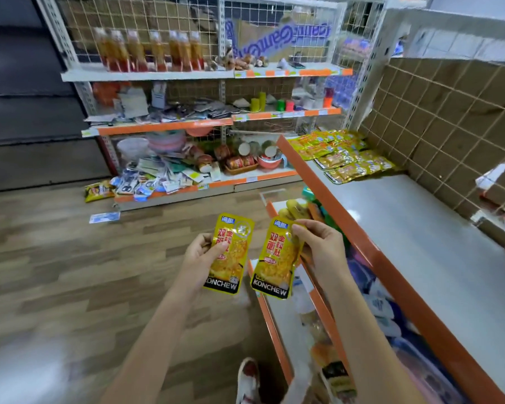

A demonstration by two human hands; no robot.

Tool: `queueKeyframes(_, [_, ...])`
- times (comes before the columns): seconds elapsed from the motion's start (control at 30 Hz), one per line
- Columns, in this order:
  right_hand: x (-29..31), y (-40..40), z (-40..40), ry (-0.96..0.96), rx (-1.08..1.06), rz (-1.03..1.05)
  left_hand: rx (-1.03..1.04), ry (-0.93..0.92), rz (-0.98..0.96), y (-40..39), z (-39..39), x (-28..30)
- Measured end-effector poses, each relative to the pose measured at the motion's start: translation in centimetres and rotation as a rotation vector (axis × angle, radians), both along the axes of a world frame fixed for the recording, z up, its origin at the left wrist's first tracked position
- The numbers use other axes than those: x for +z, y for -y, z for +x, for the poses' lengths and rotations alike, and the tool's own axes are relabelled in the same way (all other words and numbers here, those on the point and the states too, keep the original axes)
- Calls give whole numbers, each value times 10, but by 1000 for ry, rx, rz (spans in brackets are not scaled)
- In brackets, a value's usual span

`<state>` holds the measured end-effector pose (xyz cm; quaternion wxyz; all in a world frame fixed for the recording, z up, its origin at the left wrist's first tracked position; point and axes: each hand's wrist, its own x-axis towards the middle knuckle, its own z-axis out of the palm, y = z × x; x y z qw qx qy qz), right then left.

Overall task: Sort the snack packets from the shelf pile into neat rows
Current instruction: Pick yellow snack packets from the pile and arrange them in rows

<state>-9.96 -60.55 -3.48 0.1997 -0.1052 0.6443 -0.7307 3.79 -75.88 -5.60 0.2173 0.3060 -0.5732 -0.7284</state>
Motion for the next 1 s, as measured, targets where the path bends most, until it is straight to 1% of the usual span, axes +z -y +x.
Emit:
queueKeyframes(0.23, [1, 46, -94, 40, -81, -43, -58, -10, -9, 59, -116, 1])
queueKeyframes(0.37, [5, 54, -160, 41, -202, -37, -163, -7, -72, 83, -199, 10])
queueKeyframes(0.5, [4, 56, -214, -3, -358, -32, -287, -34, -111, 92, -269, 15])
queueKeyframes(0.67, [-1, 40, -254, 19, -542, -9, -475, -35, -156, 102, -343, 13])
queueKeyframes(0.83, [-9, 23, -281, 28, -772, 33, -640, -35, -183, 109, -413, 5])
queueKeyframes(0.9, [-13, 19, -285, 34, -880, 53, -735, -16, -242, 109, -438, 1])
queueKeyframes(1.0, [-16, 19, -292, 37, -1047, 82, -978, 1, -387, 109, -469, -3])
